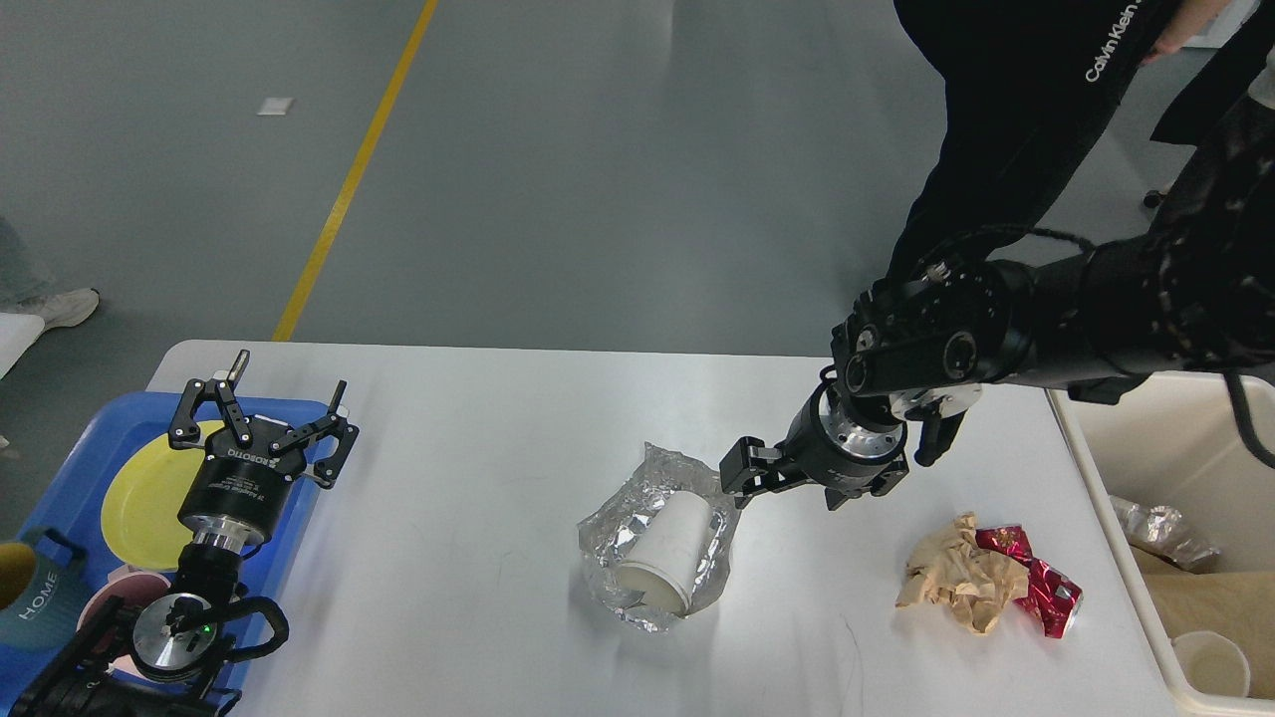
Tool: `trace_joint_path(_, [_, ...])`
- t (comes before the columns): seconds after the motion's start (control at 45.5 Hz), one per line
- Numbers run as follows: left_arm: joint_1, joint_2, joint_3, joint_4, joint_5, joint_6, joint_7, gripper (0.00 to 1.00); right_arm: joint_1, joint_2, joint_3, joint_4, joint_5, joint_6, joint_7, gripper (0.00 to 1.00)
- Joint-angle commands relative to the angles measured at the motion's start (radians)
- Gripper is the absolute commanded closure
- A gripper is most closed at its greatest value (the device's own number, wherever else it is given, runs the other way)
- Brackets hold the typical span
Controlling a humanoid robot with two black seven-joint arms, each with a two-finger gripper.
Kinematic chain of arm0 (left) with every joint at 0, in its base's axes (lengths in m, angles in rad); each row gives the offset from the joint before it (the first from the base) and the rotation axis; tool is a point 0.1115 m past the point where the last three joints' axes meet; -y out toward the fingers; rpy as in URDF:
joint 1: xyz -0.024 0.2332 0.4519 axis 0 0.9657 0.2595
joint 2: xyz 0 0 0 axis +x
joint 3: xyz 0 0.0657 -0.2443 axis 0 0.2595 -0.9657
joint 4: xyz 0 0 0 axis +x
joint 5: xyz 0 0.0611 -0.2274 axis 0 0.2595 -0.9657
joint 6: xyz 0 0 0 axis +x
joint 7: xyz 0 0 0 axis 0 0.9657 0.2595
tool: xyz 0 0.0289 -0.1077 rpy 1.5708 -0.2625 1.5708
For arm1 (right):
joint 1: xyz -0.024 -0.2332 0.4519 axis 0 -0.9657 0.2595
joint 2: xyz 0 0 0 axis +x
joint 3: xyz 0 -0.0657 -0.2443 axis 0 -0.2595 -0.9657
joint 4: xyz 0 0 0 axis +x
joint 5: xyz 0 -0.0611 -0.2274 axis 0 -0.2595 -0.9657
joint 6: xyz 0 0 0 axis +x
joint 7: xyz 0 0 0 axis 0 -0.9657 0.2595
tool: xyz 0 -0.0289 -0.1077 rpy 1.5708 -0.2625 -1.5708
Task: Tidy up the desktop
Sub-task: 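Reach the right gripper toward the foil-wrapped cup, then grasp the foil-wrapped cup with the right gripper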
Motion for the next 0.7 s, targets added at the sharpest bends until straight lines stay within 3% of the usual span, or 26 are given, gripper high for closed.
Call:
trace_joint_path(0.0, [0.001, 0.0, 0.0, 0.0, 0.0, 0.0, 0.0, 0.03, -0.108, 0.024, 0.008, -0.056, 0.003, -0.058, 0.001, 0.05])
trace_joint_path(0.352, [0.001, 0.0, 0.0, 0.0, 0.0, 0.0, 0.0, 0.03, -0.331, 0.093, 0.078, -0.26, 0.005, -0.112, -0.028, 0.05])
trace_joint_path(0.571, [0.0, 0.0, 0.0, 0.0, 0.0, 0.0, 0.0, 0.03, -0.405, 0.118, 0.138, -0.322, 0.025, -0.187, -0.103, 0.1])
trace_joint_path(0.681, [0.0, 0.0, 0.0, 0.0, 0.0, 0.0, 0.0, 0.03, -0.434, 0.126, 0.137, -0.349, 0.025, -0.213, -0.108, 0.1])
